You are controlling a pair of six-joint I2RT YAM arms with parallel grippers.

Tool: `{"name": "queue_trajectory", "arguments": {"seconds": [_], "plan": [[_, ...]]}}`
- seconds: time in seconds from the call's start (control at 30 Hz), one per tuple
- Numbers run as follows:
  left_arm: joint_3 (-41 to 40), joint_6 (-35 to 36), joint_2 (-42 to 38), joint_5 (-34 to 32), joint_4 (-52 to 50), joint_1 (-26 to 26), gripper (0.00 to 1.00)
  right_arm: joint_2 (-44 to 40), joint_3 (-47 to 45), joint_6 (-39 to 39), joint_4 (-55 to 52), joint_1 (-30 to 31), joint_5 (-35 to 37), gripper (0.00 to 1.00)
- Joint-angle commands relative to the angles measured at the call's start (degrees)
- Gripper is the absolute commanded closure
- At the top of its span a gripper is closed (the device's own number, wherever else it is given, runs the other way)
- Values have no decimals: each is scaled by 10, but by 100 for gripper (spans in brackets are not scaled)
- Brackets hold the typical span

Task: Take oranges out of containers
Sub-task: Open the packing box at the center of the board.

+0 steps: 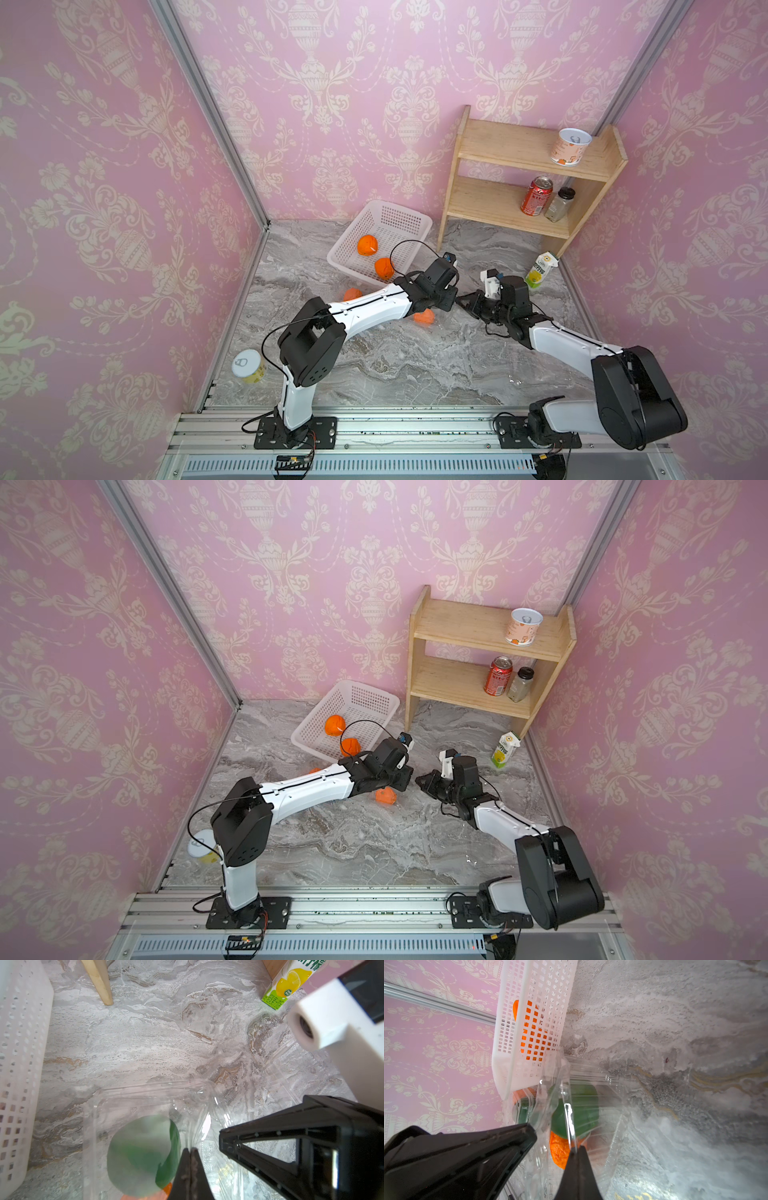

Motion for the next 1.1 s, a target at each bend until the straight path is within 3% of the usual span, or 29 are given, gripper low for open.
{"name": "queue_trajectory", "arguments": {"seconds": [0.0,0.4,0.73,0.8,0.83,0.9,1.0,1.07], "plan": [[-19,15,-34,-57,-42,34,100,-8,-14,1,-25,-21,41,100],[-43,29,-72,-65,-37,48,100,19,1,-16,-42,-36,40,100],[-61,45,-97,-73,-39,76,100,36,68,-84,-156,-59,81,100],[-59,52,-98,-73,-42,77,86,39,85,-98,-186,-62,101,100],[-59,56,-99,-73,-43,78,83,40,90,-103,-195,-65,111,95],[-59,58,-103,-75,-44,79,62,40,92,-106,-198,-70,116,74],[-63,60,-115,-83,-43,81,33,41,95,-110,-203,-72,130,54],[-70,67,-129,-85,-36,81,25,42,100,-118,-210,-73,138,47]]}}
